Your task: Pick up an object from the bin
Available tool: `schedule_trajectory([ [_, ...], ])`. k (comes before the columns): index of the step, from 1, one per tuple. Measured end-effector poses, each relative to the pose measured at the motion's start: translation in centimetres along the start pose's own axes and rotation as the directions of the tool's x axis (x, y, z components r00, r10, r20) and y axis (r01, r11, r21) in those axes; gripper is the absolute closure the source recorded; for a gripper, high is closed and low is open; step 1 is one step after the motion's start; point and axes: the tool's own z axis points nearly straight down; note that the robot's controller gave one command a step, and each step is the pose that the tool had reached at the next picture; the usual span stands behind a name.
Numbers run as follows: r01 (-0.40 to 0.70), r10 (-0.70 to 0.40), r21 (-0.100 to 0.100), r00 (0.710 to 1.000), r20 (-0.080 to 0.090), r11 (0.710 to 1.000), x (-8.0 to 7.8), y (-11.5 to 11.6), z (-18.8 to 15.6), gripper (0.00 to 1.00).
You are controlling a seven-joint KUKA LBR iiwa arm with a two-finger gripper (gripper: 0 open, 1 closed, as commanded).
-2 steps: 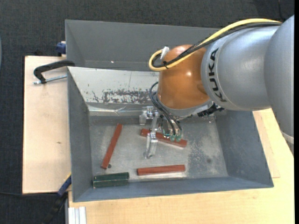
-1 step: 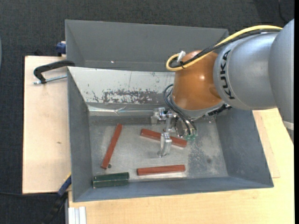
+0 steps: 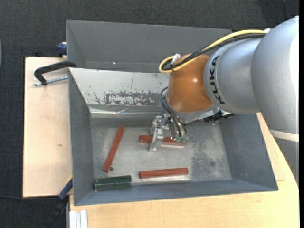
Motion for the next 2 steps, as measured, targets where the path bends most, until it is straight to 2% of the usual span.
schedule_trajectory([
  [1,0.0,0.0,0.0,1.0,0.0,1.0,0.0,0.0,0.0,1.0],
  [2,0.095,-0.095,0.001,0.995,-0.001,0.995,1.4,2.5,-12.8,1.0],
])
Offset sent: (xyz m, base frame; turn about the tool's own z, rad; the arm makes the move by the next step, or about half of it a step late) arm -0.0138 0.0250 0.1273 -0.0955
